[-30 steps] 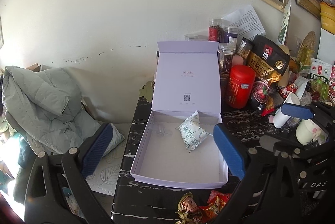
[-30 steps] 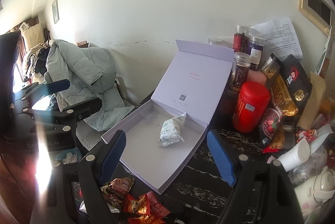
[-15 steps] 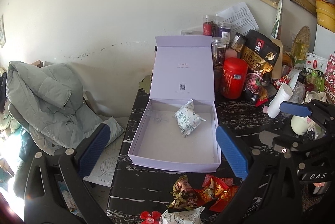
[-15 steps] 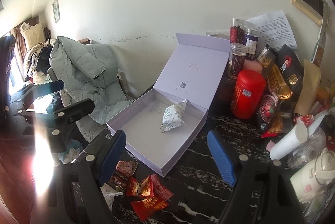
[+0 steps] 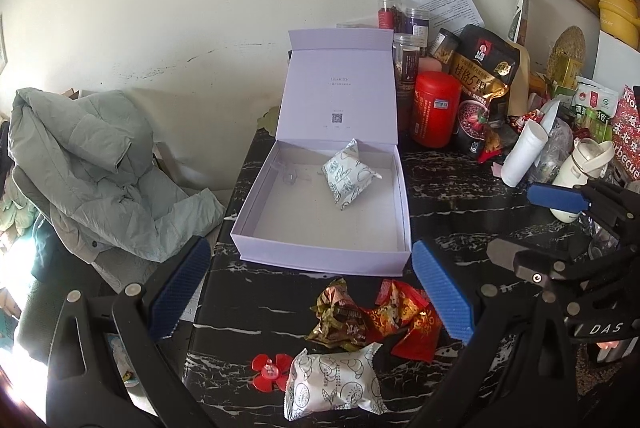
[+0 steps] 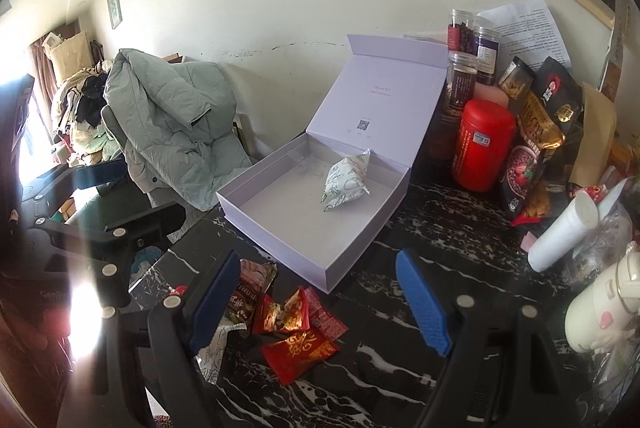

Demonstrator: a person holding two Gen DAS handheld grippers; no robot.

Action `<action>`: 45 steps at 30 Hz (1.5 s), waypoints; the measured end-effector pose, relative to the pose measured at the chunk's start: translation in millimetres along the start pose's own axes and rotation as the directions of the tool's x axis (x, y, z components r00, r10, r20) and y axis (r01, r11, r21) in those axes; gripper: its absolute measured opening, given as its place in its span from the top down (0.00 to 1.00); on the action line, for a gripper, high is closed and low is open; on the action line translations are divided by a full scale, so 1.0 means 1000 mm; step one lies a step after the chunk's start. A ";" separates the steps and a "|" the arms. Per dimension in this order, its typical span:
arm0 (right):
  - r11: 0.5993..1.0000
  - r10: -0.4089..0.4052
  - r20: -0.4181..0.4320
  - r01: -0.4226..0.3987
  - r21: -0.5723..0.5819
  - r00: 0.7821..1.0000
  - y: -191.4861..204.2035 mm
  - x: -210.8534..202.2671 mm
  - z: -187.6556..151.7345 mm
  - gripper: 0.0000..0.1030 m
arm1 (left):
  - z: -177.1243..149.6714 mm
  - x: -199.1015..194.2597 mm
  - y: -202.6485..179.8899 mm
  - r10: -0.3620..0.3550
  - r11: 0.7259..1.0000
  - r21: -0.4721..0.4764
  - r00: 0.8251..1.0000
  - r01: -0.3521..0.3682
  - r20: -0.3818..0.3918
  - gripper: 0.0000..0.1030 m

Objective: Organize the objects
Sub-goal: 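Withdraw both tools from the box back toward the snack pile, then grasp the red plastic fan with the left tool while the right tool grasps a red snack packet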

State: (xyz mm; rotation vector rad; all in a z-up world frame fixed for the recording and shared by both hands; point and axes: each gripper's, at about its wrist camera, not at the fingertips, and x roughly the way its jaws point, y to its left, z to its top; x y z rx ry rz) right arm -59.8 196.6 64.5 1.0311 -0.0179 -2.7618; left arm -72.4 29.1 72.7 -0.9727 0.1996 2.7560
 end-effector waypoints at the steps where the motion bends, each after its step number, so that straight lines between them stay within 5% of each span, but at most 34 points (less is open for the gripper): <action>1: 1.000 0.004 -0.004 -0.004 0.000 1.000 0.001 0.001 -0.004 0.21 | -0.004 0.000 0.000 0.000 1.000 -0.007 1.000 0.000 -0.006 0.02; 29: 0.996 0.088 -0.164 -0.083 0.037 0.982 0.023 0.065 -0.092 0.21 | -0.099 0.055 0.040 -0.001 0.983 -0.181 0.986 -0.030 -0.168 0.02; 45: 0.993 -0.002 -0.186 0.024 0.114 0.983 0.028 0.099 -0.110 0.20 | -0.128 0.073 0.060 0.037 0.976 -0.203 0.973 -0.085 -0.228 0.02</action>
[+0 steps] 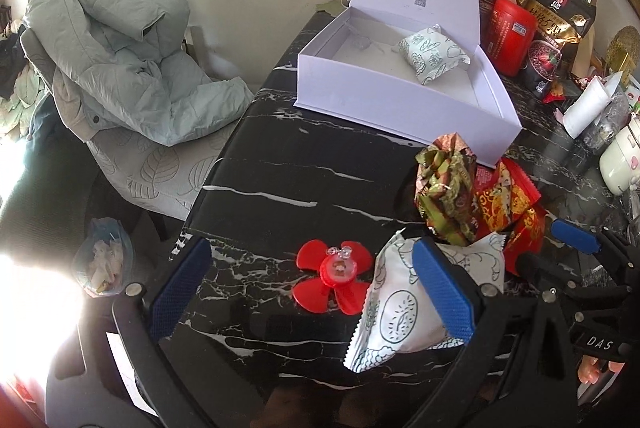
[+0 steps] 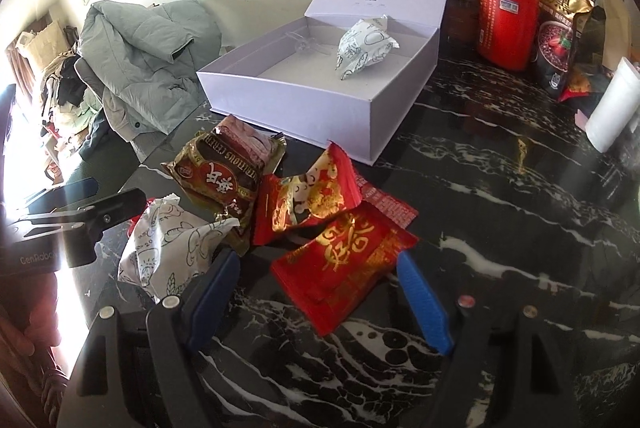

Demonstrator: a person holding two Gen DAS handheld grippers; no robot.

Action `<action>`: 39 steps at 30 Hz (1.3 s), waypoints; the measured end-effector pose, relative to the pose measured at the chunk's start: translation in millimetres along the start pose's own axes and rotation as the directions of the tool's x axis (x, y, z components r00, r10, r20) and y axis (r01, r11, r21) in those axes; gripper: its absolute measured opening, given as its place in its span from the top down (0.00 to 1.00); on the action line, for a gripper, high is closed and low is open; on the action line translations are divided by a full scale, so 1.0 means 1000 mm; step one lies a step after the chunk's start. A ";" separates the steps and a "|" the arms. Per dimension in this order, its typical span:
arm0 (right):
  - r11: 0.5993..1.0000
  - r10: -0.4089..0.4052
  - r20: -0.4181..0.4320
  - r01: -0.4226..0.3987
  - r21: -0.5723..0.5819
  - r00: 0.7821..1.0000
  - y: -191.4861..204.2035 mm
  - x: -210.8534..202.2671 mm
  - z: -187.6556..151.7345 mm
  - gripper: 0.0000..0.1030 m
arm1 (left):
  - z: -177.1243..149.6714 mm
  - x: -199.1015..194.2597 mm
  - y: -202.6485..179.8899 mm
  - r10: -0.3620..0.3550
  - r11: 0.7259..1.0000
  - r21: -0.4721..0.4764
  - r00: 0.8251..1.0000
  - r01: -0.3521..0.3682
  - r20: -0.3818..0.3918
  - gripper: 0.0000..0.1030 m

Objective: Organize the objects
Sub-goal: 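Grasp the red plastic fan with the left tool while the right tool grasps a red snack packet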

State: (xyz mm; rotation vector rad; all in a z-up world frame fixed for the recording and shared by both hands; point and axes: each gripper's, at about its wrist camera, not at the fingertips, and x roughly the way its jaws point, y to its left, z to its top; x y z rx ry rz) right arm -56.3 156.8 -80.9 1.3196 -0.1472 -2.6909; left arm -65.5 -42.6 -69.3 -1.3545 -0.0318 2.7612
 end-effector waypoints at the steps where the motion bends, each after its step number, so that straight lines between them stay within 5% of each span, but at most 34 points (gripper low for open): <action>1: 1.000 -0.003 -0.001 0.003 0.008 1.000 -0.001 0.001 0.000 0.20 | -0.001 0.001 0.002 -0.002 1.000 -0.005 1.000 0.002 -0.002 0.02; 13: 0.998 -0.040 -0.005 0.040 0.048 0.999 -0.001 0.015 0.001 0.20 | -0.008 0.012 0.021 0.005 0.998 -0.069 1.000 -0.007 -0.026 0.07; 22: 0.997 -0.068 -0.011 0.069 0.045 0.998 -0.004 0.018 -0.004 0.23 | -0.013 0.023 0.017 0.003 0.999 -0.043 0.999 -0.005 -0.044 0.33; 32: 0.997 -0.062 0.012 0.061 0.038 0.998 -0.010 0.013 -0.007 0.58 | -0.014 0.022 0.004 -0.006 1.000 0.016 1.000 0.006 -0.020 0.67; 39: 0.997 -0.028 0.022 0.027 0.071 0.999 -0.016 0.009 -0.008 0.66 | -0.013 0.021 0.005 -0.012 1.000 0.003 1.000 0.012 -0.023 0.69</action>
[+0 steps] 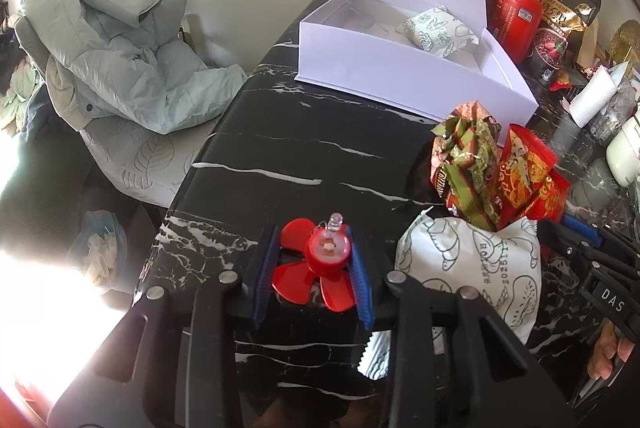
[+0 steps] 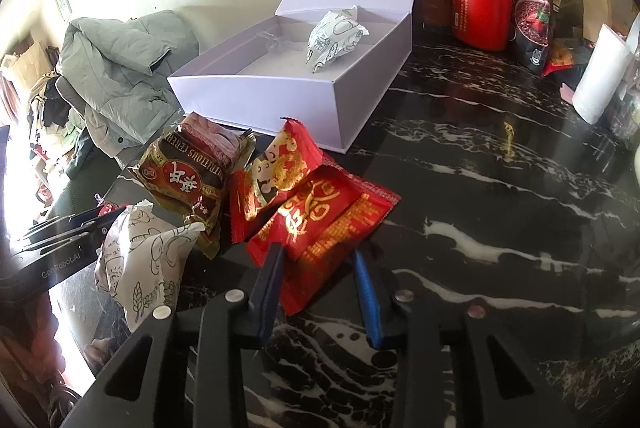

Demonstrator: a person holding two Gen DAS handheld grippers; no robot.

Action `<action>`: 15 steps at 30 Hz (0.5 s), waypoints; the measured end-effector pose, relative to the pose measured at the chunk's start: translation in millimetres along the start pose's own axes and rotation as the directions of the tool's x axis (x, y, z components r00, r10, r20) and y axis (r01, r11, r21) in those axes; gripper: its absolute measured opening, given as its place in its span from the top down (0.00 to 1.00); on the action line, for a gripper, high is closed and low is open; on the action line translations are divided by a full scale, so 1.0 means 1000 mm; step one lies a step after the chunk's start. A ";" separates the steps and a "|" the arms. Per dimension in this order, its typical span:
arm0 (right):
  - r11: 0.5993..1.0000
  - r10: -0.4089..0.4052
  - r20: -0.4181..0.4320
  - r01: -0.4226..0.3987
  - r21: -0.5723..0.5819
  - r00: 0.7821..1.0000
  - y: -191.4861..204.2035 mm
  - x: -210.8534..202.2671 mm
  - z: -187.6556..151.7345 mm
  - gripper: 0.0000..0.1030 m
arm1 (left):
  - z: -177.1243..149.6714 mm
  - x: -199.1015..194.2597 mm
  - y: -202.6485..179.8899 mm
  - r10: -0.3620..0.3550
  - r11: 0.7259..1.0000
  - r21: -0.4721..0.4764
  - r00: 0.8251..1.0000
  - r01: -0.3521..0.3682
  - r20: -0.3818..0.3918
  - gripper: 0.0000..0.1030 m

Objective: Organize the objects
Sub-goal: 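Grasp the red plastic fan with the left tool while the right tool grasps a red snack packet, then lift and carry the red fan and red packet toward the lavender box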

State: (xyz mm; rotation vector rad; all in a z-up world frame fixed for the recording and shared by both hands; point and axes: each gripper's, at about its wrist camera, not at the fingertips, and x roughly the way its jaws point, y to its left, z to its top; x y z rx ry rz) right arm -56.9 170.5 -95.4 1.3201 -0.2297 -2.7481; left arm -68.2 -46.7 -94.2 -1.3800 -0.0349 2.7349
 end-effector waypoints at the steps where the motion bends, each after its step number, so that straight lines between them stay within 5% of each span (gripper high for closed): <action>1: 1.000 -0.002 0.002 0.002 0.006 1.000 0.000 0.000 0.000 0.66 | 0.000 0.000 0.001 -0.002 1.000 -0.006 1.000 0.002 -0.001 0.69; 8: 0.998 0.025 0.012 -0.025 0.049 1.000 0.001 0.004 0.006 0.48 | 0.002 -0.005 0.006 0.010 1.000 -0.014 1.000 -0.010 0.007 0.69; 15: 0.997 0.013 0.029 -0.015 0.075 1.000 0.000 0.011 0.012 0.48 | 0.001 -0.004 0.009 0.006 1.000 -0.024 1.000 -0.006 -0.002 0.69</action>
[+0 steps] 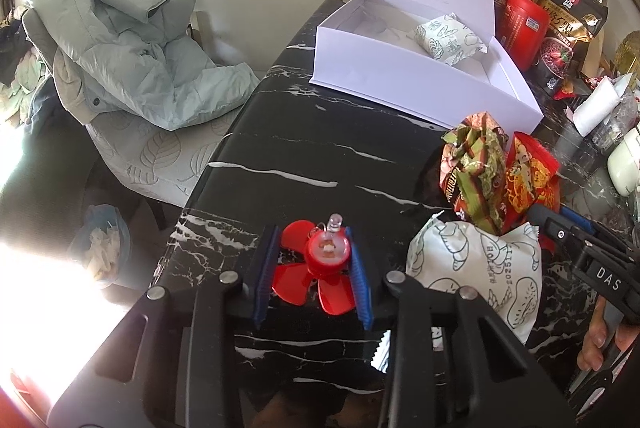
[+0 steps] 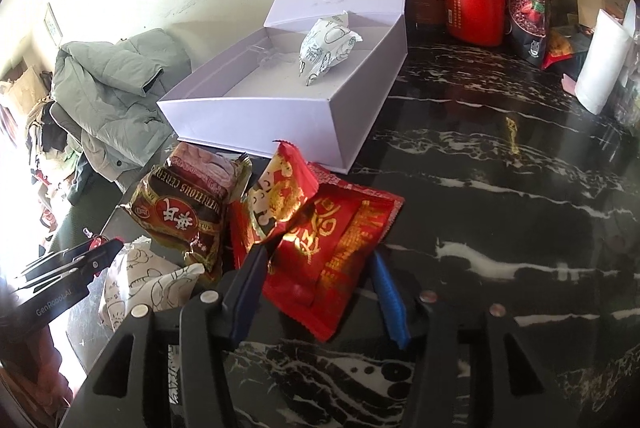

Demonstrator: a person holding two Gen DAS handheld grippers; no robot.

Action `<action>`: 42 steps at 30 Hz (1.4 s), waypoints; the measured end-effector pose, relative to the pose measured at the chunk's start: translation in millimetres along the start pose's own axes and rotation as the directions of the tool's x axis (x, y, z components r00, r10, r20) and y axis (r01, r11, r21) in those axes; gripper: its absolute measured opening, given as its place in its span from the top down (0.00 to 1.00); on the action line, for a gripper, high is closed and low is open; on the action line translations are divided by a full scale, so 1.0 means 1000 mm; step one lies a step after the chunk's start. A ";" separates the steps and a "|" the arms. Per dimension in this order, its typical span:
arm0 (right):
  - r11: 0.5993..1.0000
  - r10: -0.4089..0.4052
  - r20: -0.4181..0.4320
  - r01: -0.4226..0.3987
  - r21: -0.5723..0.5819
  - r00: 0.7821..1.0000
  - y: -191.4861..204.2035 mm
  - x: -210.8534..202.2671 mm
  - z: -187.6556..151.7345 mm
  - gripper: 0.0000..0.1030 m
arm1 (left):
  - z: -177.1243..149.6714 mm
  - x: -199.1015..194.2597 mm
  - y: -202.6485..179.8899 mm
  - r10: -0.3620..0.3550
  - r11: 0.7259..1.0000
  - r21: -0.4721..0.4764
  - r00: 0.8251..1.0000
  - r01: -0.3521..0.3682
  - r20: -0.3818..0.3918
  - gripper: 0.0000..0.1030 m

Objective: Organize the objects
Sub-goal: 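Lift and carry the red fan and red packet toward the lavender box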

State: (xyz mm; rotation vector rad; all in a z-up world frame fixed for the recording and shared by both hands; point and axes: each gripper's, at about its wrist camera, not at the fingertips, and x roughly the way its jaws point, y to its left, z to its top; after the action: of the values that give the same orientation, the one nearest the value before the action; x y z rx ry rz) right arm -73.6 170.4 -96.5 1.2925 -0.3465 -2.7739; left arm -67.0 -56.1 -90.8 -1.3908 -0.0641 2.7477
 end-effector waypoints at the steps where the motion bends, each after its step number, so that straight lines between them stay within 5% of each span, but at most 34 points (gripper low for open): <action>1: 1.000 -0.001 0.005 0.001 0.003 1.000 0.000 0.000 0.000 0.48 | 0.000 0.001 -0.001 -0.001 1.000 0.000 1.000 0.001 -0.001 0.69; 6: 1.000 -0.018 0.016 0.018 -0.001 1.000 -0.001 0.000 0.001 0.76 | 0.000 0.001 0.000 0.003 1.000 -0.003 1.000 -0.003 -0.001 0.69; 20: 0.999 -0.039 0.074 0.039 0.004 0.996 -0.011 -0.028 -0.005 0.86 | 0.006 -0.018 -0.008 0.006 1.000 0.018 0.999 -0.007 0.040 0.69; 42: 0.997 0.073 0.144 -0.073 -0.007 0.987 -0.028 -0.094 -0.007 0.88 | 0.023 -0.061 -0.056 -0.042 0.994 0.108 0.991 0.029 0.125 0.69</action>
State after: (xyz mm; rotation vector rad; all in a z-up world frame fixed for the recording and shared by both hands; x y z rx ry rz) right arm -6.3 210.4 -37.0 1.0581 -0.3913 -2.8118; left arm -47.4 -5.0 -24.2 -1.1770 0.0495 2.7628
